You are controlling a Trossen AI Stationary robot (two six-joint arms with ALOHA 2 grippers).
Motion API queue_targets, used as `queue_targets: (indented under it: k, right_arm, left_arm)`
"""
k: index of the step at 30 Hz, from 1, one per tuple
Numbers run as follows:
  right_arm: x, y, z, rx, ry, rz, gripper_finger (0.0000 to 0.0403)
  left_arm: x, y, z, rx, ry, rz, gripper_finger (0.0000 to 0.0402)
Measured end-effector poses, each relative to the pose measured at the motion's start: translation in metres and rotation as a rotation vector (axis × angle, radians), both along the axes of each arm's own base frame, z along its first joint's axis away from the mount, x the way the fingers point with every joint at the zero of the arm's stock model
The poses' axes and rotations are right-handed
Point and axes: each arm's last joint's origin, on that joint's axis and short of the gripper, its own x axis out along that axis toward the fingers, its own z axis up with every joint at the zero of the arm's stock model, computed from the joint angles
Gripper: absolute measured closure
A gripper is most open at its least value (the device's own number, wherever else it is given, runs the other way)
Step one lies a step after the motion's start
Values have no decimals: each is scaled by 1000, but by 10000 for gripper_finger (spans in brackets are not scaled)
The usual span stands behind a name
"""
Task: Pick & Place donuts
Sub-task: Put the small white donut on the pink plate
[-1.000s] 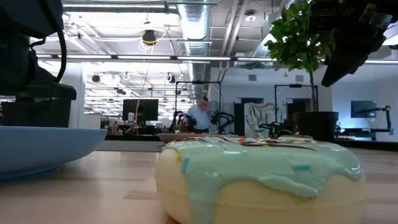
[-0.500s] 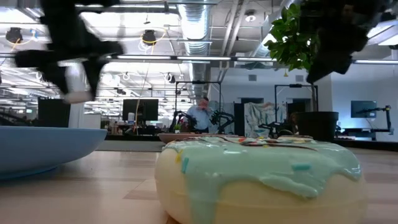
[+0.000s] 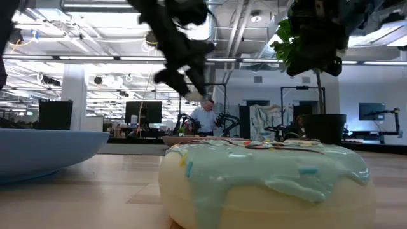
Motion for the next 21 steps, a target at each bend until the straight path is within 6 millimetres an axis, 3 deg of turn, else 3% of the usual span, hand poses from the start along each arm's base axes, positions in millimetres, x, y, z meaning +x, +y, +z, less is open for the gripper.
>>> queue_targets:
  k: [5, 11, 21]
  right_arm:
    - [1, -3, 0, 29, -3, -44, 402]
    - [1, -7, 0, 64, -8, -97, 402]
    - [1, -7, 0, 62, -5, -96, 402]
  left_arm:
    - [35, 12, -31, 9, 242, -104, 173]
    - [45, 27, -72, -64, 383, -144, 173]
    - [46, 47, -65, -28, 298, -117, 173]
